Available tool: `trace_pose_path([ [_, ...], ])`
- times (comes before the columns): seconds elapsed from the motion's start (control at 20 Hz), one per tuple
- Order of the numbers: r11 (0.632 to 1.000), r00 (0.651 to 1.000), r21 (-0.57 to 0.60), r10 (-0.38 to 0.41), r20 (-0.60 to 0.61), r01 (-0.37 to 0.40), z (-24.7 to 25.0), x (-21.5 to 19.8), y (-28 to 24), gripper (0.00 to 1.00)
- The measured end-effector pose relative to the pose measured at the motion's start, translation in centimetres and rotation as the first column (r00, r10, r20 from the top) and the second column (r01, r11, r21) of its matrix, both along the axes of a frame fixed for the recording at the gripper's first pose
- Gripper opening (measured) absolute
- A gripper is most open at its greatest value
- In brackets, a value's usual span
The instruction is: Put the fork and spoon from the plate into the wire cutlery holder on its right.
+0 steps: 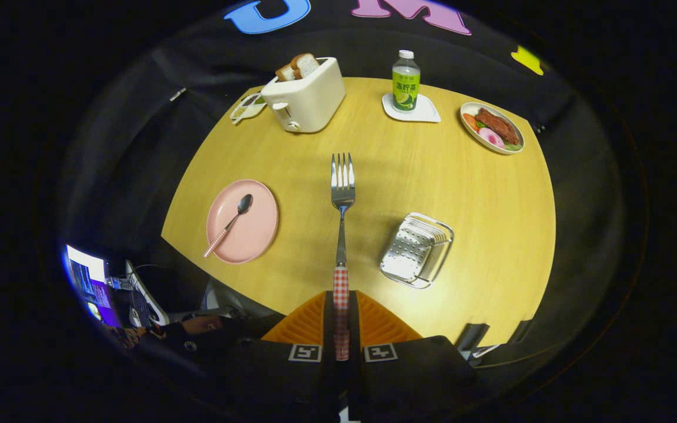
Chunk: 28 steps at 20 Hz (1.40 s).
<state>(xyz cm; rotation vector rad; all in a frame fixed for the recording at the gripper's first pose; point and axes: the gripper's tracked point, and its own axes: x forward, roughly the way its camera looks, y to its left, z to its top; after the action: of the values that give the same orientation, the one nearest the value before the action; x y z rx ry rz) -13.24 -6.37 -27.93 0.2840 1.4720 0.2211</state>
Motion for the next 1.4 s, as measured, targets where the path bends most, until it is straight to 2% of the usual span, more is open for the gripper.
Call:
trace_pose_path([
  [0.15, 0.999, 0.991, 0.000, 0.053, -0.126, -0.053, -0.6, -2.9, -3.4, 0.12],
  [0.3, 0.994, 0.963, 0.004, 0.103, -0.247, -0.105, -1.6, -5.1, -6.1, 0.11],
  [0.5, 0.989, 0.914, 0.049, 0.145, -0.379, -0.136, -3.9, -5.2, -6.6, 0.11],
  [0.8, 0.980, 0.803, 0.107, 0.201, -0.561, -0.170, -6.3, -4.0, -6.7, 0.11],
  [1.05, 0.981, 0.765, 0.113, 0.192, -0.615, -0.155, -7.6, -2.8, -5.8, 0.11],
  [1.2, 0.985, 0.769, 0.107, 0.175, -0.615, -0.138, -8.2, -2.0, -5.4, 0.14],
  [1.3, 0.988, 0.792, 0.105, 0.152, -0.591, -0.112, -8.5, -1.2, -5.1, 0.17],
  [1.4, 0.991, 0.833, 0.094, 0.131, -0.537, -0.095, -8.5, -0.4, -5.5, 0.19],
])
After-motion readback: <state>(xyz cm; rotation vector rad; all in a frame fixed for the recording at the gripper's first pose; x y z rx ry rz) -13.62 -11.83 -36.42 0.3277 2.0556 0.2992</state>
